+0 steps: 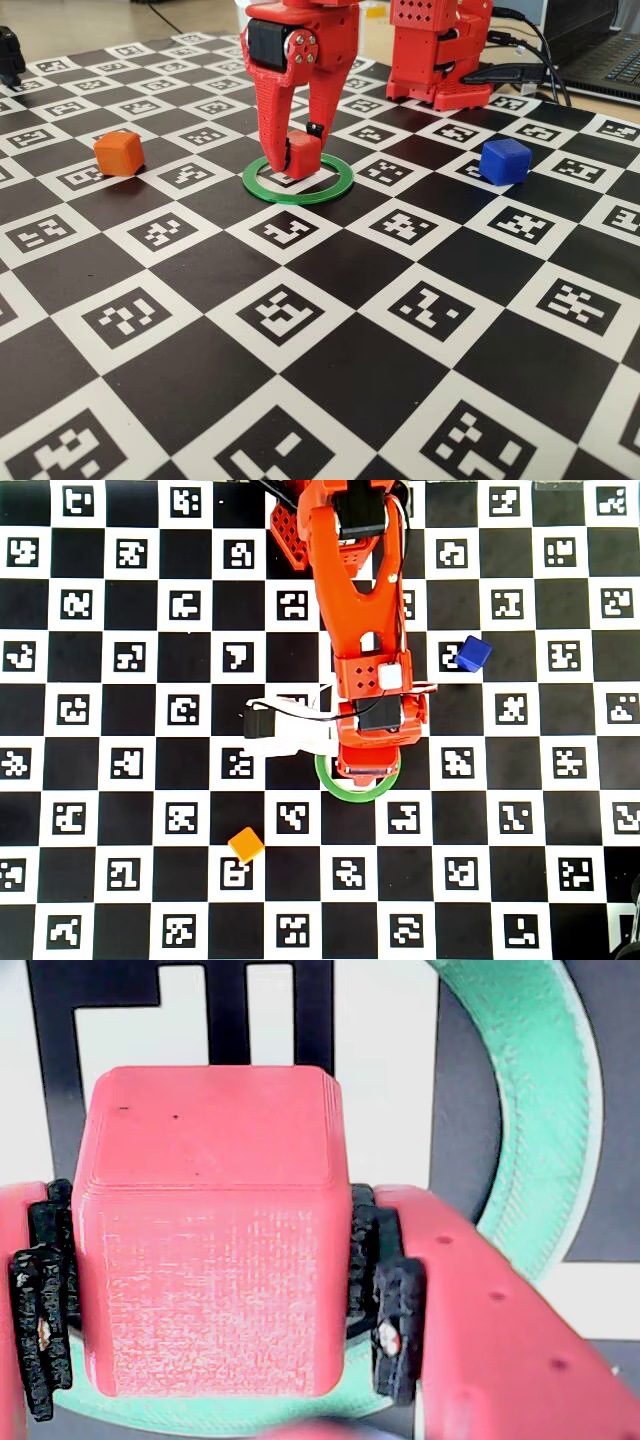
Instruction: Grab the red cube then put it in the green circle then put the blue cube on top and finally the orange cube on top
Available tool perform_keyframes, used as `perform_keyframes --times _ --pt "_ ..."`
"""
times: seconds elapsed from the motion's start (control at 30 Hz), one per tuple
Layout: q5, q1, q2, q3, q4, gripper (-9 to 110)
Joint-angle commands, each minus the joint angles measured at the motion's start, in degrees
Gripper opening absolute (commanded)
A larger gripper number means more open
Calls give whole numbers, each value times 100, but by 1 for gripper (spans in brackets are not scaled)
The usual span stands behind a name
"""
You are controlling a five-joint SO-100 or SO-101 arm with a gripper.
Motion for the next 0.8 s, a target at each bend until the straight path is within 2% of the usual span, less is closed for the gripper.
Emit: perform_keyframes --times 0.0,0.47,0.77 --pt "-70 88 404 -18 -88 3" --pt "-132 88 422 167 -202 5" --pt "-149 62 527 281 -246 23"
